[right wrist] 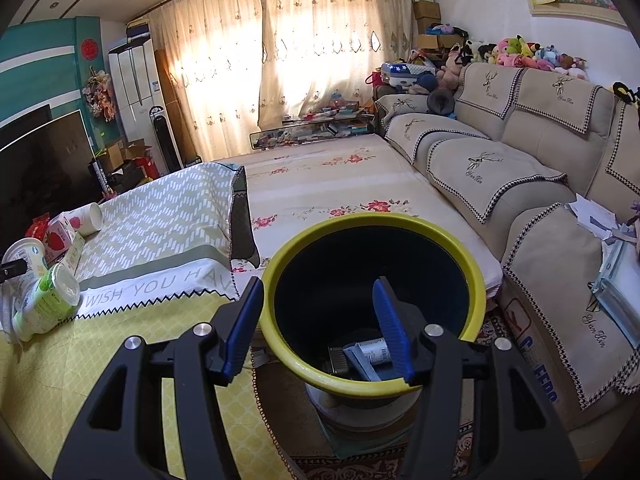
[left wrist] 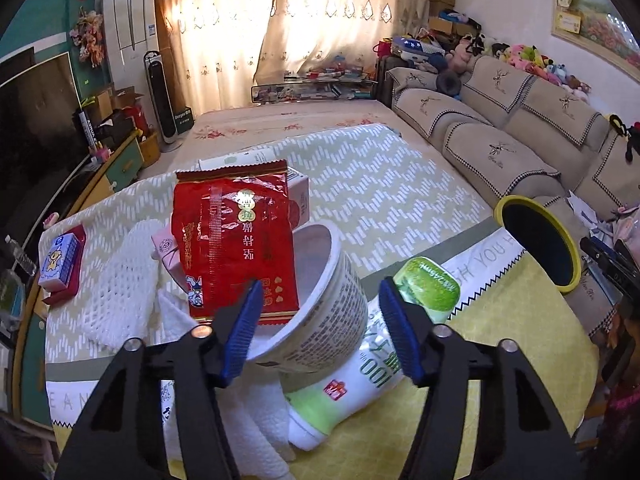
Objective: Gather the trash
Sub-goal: 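Grasp the white cup rim with the left gripper, then carry the white cup over the bin and open the left gripper, then withdraw the left gripper from the bin back over the table, then move the right gripper toward the green-and-white drink bottle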
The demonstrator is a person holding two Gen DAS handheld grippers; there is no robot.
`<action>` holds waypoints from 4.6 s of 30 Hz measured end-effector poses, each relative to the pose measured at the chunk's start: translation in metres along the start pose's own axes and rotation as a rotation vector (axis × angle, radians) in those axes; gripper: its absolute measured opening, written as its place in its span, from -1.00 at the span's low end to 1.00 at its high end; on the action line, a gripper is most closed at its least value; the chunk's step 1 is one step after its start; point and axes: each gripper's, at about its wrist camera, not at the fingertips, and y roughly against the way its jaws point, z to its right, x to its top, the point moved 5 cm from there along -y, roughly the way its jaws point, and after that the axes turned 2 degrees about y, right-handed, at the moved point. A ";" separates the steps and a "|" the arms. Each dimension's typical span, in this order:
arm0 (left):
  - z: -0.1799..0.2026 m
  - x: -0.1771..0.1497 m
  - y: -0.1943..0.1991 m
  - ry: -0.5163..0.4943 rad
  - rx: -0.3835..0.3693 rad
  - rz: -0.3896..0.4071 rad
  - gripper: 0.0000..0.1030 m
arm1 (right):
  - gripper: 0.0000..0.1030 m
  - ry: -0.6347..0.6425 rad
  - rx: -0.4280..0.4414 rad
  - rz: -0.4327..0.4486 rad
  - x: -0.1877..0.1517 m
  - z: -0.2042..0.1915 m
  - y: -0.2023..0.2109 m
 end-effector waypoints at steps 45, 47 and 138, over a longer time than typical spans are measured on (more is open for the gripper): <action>0.088 0.033 0.066 -0.107 -0.087 0.139 -0.87 | 0.08 -0.054 0.014 0.031 0.004 0.014 0.016; 0.098 0.035 0.071 -0.124 -0.097 0.152 -0.86 | 0.08 -0.054 0.004 0.039 0.005 0.016 0.018; -0.025 -0.071 0.170 0.267 0.202 0.305 0.79 | 0.61 0.430 0.711 -0.171 0.013 -0.273 -0.007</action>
